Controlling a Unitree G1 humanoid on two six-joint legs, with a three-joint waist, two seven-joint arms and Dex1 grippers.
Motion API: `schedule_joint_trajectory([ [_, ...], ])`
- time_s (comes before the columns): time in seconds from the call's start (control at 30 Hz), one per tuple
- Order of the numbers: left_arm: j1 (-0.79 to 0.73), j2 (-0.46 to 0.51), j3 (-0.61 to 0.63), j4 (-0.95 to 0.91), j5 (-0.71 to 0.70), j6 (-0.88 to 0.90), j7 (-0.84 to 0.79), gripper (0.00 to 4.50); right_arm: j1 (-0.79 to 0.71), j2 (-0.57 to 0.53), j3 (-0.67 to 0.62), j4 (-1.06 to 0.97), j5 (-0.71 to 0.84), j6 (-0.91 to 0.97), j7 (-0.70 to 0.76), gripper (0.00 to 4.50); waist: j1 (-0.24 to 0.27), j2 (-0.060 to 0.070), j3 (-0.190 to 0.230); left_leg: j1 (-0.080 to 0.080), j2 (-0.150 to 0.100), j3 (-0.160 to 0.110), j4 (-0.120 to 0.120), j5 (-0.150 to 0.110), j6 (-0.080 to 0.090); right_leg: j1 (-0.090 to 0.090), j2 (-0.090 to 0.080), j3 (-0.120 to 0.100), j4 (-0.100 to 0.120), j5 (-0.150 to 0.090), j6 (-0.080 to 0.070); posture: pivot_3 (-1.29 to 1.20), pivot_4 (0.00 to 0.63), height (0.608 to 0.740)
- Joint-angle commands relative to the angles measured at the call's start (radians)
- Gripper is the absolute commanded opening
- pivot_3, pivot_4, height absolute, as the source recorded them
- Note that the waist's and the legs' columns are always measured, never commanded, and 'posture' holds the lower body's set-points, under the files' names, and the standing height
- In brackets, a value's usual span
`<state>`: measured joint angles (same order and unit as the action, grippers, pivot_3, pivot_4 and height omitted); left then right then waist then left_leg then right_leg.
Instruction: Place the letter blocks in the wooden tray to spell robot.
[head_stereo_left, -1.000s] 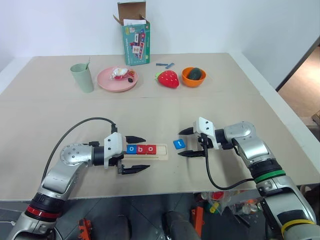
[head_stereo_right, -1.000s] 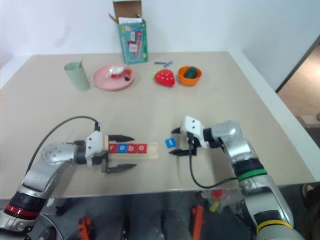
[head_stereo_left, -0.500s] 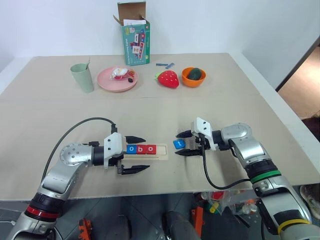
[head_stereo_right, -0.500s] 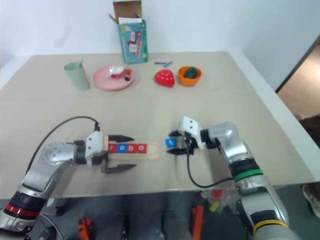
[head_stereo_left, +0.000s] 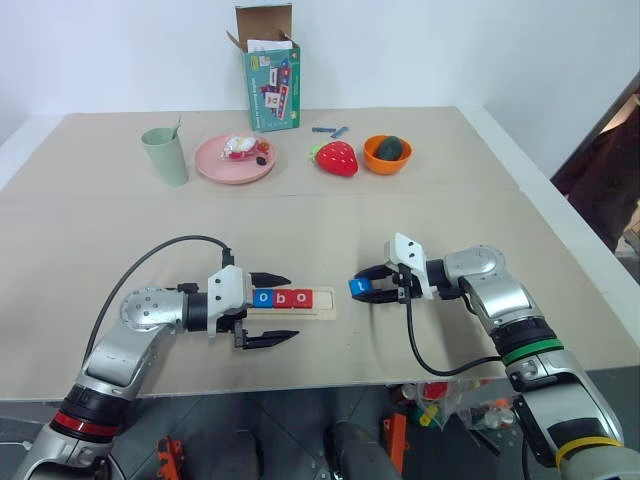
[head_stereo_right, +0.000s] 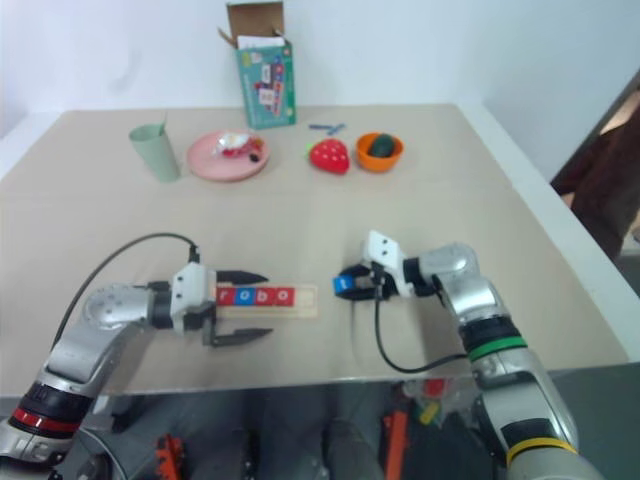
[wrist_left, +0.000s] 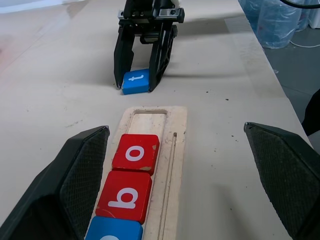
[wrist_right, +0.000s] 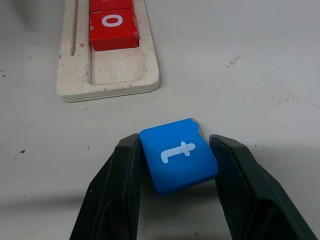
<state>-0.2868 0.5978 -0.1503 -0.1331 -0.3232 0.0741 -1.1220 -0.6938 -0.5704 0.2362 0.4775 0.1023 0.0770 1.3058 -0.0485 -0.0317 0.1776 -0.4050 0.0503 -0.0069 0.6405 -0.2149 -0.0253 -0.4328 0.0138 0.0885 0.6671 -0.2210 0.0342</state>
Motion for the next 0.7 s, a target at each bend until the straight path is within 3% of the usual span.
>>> schedule_joint_trajectory([
  [0.03, -0.011, -0.003, 0.007, -0.004, 0.002, -0.019, -0.002, 4.50, -0.021, -0.013, -0.029, -0.014, 0.009, 0.018, -0.005, 1.56, 0.000, 0.000, 0.000, 0.000, 0.000, 0.000, 0.000, 0.000, 0.000, 0.000, 0.000, 0.000, 0.000, 0.000, 0.000, 0.00, 0.150, 0.740],
  [0.13, -0.007, -0.006, 0.018, -0.003, 0.002, -0.020, 0.016, 4.50, -0.024, -0.025, -0.034, -0.067, 0.000, 0.061, -0.036, 1.56, 0.000, 0.000, 0.000, 0.000, 0.000, 0.000, 0.000, 0.000, 0.000, 0.000, 0.000, 0.000, 0.000, 0.000, 0.000, 0.00, 0.150, 0.740],
  [0.37, 0.012, -0.015, 0.082, 0.040, 0.001, -0.047, 0.088, 4.50, 0.003, -0.019, -0.065, -0.379, 0.021, 0.384, -0.194, 1.56, 0.000, 0.000, 0.000, 0.000, 0.000, 0.000, -0.001, 0.000, 0.000, -0.002, 0.000, 0.000, 0.001, 0.000, 0.000, 0.00, 0.150, 0.740],
  [0.57, 0.031, -0.003, 0.112, 0.084, 0.020, -0.109, 0.088, 4.50, 0.064, 0.004, -0.003, -0.681, 0.013, 0.660, -0.324, 1.56, 0.000, 0.000, 0.000, -0.001, 0.000, -0.001, -0.001, 0.000, 0.000, -0.002, 0.000, -0.001, 0.001, -0.001, 0.000, 0.00, 0.150, 0.740],
  [0.7, 0.027, -0.001, 0.124, 0.101, -0.010, -0.097, 0.072, 4.50, 0.080, 0.039, 0.057, -0.750, 0.011, 0.724, -0.378, 1.56, 0.000, 0.000, 0.000, -0.001, 0.000, 0.000, -0.001, 0.000, 0.000, -0.002, 0.000, 0.000, 0.001, 0.000, 0.000, 0.00, 0.150, 0.740],
])
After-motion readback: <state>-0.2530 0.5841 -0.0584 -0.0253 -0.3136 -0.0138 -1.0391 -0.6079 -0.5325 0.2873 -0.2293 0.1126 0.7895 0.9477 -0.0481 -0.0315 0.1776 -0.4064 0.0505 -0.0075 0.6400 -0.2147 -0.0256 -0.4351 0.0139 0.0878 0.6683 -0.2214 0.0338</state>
